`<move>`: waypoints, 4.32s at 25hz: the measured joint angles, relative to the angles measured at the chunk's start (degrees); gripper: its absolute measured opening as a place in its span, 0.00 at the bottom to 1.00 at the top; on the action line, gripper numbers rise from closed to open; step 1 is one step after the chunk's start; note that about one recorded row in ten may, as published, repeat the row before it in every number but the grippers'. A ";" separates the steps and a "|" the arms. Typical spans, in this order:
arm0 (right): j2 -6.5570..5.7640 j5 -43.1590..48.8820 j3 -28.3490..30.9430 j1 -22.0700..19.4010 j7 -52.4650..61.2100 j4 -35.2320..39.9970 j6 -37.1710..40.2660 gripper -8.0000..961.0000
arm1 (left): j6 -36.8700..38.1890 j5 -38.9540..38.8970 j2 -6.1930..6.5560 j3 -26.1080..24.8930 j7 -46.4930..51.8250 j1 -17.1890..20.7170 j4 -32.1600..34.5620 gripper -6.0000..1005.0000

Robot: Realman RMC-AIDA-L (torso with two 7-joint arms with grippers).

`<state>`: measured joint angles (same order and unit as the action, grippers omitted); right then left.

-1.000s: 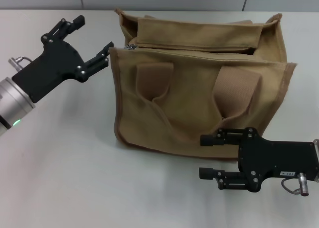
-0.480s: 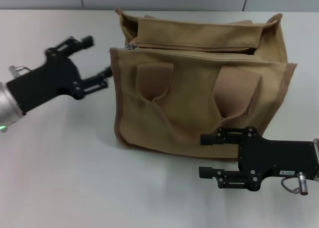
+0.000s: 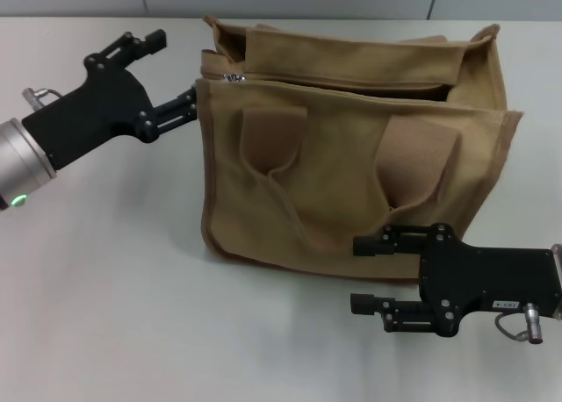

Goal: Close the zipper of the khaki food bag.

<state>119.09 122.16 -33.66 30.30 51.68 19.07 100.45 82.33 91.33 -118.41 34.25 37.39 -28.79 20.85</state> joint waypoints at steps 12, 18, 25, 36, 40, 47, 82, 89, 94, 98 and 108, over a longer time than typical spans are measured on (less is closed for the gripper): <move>0.00 0.01 0.00 -0.14 0.00 -0.13 0.18 0.71 | 2.00 -1.97 -0.24 -2.84 -6.24 0.99 -3.18 0.82; 0.00 0.01 0.00 -0.06 0.07 -0.18 0.14 0.71 | 2.38 -2.46 -0.24 -2.68 -8.06 1.65 -3.57 0.81; 0.00 0.01 0.00 0.01 0.64 -0.09 0.13 0.71 | 5.94 -2.14 1.64 0.17 -1.91 3.32 -1.28 0.81; 0.09 0.01 0.00 0.48 1.28 -0.06 0.07 0.71 | -4.11 -3.19 0.06 7.41 -4.15 -0.16 0.21 0.80; 0.09 0.01 0.01 0.54 1.34 -0.05 0.04 0.71 | -4.67 -5.62 -0.13 6.61 -6.16 -0.02 0.40 0.79; 0.09 0.01 0.04 0.71 2.00 0.03 -0.48 0.71 | -3.41 -9.46 -0.26 6.26 -11.29 0.88 -0.59 0.79; 0.02 0.01 0.62 0.93 2.89 -0.23 -0.76 0.71 | -1.32 -5.22 -0.20 3.59 -8.22 0.04 1.35 0.76; 0.02 0.00 0.62 0.86 3.38 -0.09 -0.71 0.71 | 1.35 -4.49 1.52 4.77 -2.18 2.24 3.99 0.75; -0.04 0.00 0.62 1.08 3.50 -0.01 -0.84 0.71 | 0.09 -1.86 2.76 9.31 2.30 1.20 4.46 0.74; -0.03 0.00 0.62 1.32 3.53 0.00 -0.85 0.71 | 0.09 -1.86 2.76 9.31 2.30 1.20 4.46 0.74; 0.04 -0.04 1.11 1.44 3.61 0.00 -1.09 0.71 | -5.72 -6.97 0.03 9.08 -5.69 -0.84 4.22 0.73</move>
<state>119.13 122.12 -32.56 31.74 55.29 19.07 99.35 76.61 84.36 -118.38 43.33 31.70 -29.63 25.07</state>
